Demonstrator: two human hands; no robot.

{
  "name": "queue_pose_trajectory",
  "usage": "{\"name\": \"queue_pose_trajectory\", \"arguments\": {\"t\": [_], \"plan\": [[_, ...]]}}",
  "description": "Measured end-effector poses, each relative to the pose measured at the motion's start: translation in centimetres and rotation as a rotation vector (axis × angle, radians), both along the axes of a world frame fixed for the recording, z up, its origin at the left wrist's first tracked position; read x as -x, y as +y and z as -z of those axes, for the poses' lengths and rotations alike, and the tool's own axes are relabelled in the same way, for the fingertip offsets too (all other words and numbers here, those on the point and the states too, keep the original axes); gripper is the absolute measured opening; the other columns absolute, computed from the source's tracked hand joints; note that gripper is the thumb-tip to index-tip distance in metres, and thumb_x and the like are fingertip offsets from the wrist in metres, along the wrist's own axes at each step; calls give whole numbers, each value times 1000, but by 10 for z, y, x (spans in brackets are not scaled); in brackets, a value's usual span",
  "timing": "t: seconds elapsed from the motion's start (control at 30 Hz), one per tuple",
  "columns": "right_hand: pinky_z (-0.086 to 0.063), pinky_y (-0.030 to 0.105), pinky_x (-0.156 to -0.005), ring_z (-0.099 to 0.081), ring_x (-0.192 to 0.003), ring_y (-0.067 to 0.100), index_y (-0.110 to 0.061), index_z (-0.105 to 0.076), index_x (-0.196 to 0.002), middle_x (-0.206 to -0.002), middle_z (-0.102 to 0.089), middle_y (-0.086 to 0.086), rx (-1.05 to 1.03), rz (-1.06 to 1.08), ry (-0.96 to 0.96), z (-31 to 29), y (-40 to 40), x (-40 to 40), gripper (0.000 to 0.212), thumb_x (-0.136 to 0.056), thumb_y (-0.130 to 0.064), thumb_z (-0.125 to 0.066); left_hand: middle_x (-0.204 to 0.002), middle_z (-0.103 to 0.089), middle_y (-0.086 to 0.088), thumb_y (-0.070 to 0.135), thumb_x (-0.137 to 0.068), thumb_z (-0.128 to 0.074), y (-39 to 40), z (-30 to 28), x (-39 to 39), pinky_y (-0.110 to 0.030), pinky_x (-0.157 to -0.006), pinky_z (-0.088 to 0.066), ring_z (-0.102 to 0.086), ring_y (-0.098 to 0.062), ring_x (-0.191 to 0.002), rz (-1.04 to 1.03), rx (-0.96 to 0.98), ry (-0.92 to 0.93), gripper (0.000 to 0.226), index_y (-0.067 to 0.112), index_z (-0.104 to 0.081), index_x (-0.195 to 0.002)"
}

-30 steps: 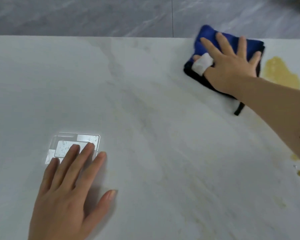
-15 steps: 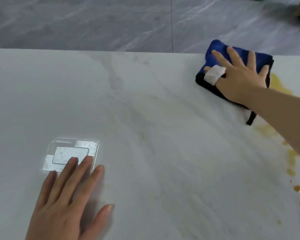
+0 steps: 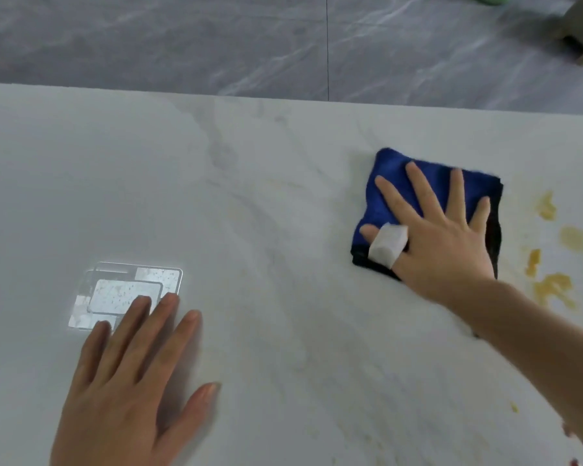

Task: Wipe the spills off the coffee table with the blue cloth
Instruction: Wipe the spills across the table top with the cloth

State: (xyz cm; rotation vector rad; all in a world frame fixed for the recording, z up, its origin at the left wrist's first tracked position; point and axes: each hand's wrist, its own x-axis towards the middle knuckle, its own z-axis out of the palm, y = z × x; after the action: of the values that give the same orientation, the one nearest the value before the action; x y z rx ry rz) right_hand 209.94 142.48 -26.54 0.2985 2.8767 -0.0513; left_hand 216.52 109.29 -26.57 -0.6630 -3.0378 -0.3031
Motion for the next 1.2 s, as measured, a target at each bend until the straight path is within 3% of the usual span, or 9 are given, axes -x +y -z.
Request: {"name": "queue_pose_trajectory", "arguments": {"t": [0.17, 0.3, 0.5, 0.7, 0.83, 1.0, 1.07, 1.2], "plan": [[5, 64, -110, 16, -142, 33, -52, 6, -141, -157, 11, -14, 80, 155, -4, -6, 50, 44, 72, -77, -81, -8, -142, -44, -8, 62, -88, -29, -3, 2, 0, -52, -106, -25, -34, -27, -133, 2, 29, 2, 68, 14, -49, -132], [5, 63, -111, 17, -142, 34, -49, 6, -143, -157, 13, -11, 91, 264, -33, -12, 52, 2, 73, -77, -77, -7, -144, -41, -7, 62, -89, -28, -2, 1, -1, -49, -110, -21, -32, -26, -135, -4, 14, -22, 67, 16, -46, -134], [-1, 66, -108, 15, -140, 42, -47, 24, -134, -152, 22, -10, 37, -18, -51, -8, -31, -74, 75, -70, -81, 5, -147, -37, -3, 65, -89, -23, -2, -4, -3, -44, -114, -14, -28, -23, -138, -35, 22, -102, 70, 18, -43, -137], [3, 67, -107, 14, -142, 38, -50, 3, -142, -158, 7, -10, 44, -36, 55, 0, -23, -36, 73, -75, -80, -4, -149, -36, -4, 64, -89, -22, -4, 1, -4, -41, -113, -12, -24, -24, -140, -19, 72, -108, 69, 20, -41, -138], [4, 66, -108, 14, -142, 35, -51, 4, -142, -157, 8, -13, 44, 85, 52, 0, 19, -17, 65, -84, -74, -14, -149, -35, -6, 64, -89, -22, -5, 0, -1, -42, -113, -12, -23, -24, -140, -20, 92, -101, 68, 21, -37, -140], [5, 66, -109, 14, -142, 36, -49, 1, -144, -157, 10, -11, 83, 282, 16, -10, 31, -60, 72, -79, -76, -11, -150, -32, -1, 65, -88, -20, -2, -6, -1, -39, -115, -9, -22, -21, -141, -51, 53, -138, 71, 20, -41, -139], [0, 67, -108, 12, -142, 40, -47, -1, -145, -158, 8, -6, 73, 215, 11, -13, 8, -87, 73, -78, -73, -13, -149, -33, -2, 64, -89, -20, -1, -7, -1, -40, -114, -10, -24, -22, -140, -42, 50, -146, 71, 18, -44, -138], [-11, 74, -101, -6, -138, 52, -37, -18, -146, -157, -15, 5, 47, -53, 7, -10, -44, -112, 73, -81, -70, -21, -149, -35, -2, 65, -89, -19, 1, -5, -2, -41, -114, -11, -24, -23, -140, -42, 60, -162, 72, 18, -45, -137]]}}
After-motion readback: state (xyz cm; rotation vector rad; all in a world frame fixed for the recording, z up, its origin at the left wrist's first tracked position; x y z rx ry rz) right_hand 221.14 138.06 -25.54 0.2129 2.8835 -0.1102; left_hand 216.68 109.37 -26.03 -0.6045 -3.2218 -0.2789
